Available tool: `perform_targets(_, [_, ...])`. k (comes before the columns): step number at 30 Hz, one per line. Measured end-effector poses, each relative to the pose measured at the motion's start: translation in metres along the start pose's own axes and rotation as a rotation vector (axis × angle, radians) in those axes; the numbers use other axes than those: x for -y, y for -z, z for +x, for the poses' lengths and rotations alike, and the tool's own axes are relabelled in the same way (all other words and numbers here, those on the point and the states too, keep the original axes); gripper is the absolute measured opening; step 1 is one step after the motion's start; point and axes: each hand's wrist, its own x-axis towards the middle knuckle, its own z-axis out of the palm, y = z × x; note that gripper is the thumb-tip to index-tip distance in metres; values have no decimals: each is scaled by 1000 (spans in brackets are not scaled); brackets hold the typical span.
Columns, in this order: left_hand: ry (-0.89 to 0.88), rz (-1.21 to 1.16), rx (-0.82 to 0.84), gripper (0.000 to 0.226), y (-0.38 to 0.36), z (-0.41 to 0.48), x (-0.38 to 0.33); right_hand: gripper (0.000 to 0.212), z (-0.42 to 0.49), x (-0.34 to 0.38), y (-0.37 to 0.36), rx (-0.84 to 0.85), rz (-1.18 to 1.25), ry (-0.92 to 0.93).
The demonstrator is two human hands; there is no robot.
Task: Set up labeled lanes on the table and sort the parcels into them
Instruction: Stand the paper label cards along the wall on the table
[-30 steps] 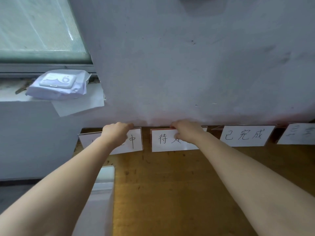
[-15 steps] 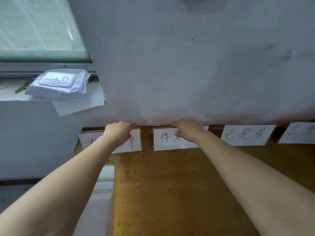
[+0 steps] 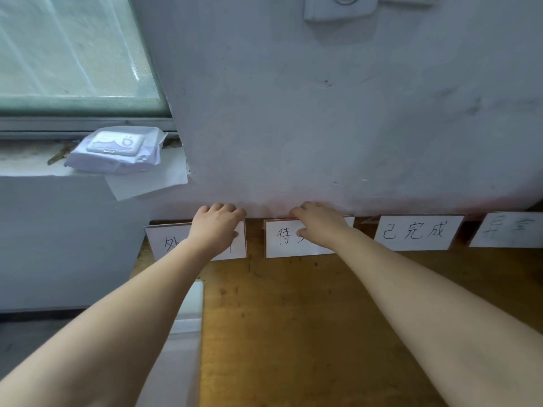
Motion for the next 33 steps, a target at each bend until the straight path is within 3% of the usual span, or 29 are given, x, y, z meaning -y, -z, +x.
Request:
perform_targets(10, [-27, 36, -46, 38, 50, -54, -17, 39, -59, 33, 38, -45, -2, 10])
perform_targets(17, [-37, 26, -35, 41, 68, -100, -29, 45, -99, 54, 49, -45, 32, 33])
perform_targets(33, [150, 1, -95, 36, 82, -202, -81, 37, -182, 87, 33, -98, 51, 155])
